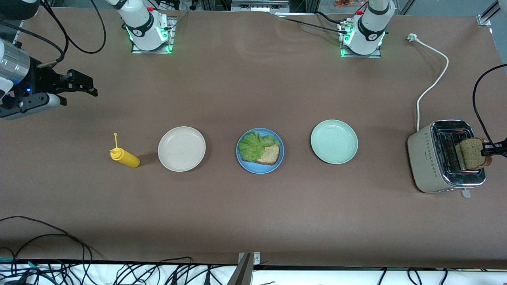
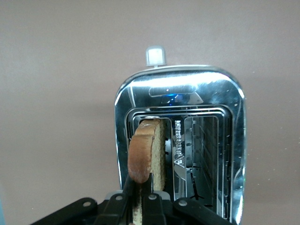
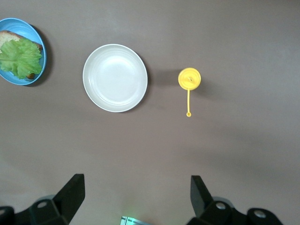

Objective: Make sandwich in blue plate with both arms
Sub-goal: 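Lift the toast slice out of the toaster with the left gripper, then lay the toast slice on top of the lettuce with the left gripper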

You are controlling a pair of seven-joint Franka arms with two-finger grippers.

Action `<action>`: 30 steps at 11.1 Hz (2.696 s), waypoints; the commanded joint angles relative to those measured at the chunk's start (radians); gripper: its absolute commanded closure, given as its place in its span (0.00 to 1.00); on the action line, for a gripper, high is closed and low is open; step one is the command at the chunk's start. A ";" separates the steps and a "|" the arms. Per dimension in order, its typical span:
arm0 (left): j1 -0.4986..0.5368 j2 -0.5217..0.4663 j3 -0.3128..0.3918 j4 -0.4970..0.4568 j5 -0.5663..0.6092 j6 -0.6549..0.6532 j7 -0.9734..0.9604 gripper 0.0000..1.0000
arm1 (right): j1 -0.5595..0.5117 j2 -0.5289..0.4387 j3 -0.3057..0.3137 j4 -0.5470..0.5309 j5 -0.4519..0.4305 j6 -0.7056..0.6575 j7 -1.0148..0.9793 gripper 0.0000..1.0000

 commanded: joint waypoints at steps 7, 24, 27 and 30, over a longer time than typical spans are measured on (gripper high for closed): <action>-0.064 -0.131 -0.011 0.019 -0.085 -0.109 -0.002 1.00 | 0.019 -0.025 -0.053 -0.054 -0.148 0.068 0.164 0.00; -0.170 0.008 -0.459 0.111 -0.344 -0.110 -0.529 1.00 | -0.025 -0.040 -0.036 -0.040 -0.081 0.095 0.125 0.00; -0.171 0.088 -0.562 0.112 -0.393 -0.048 -0.615 1.00 | -0.034 -0.037 -0.040 -0.037 -0.087 0.104 0.122 0.00; -0.186 0.139 -0.647 0.108 -0.424 0.053 -0.672 1.00 | -0.054 0.003 -0.040 0.007 -0.088 0.105 0.047 0.00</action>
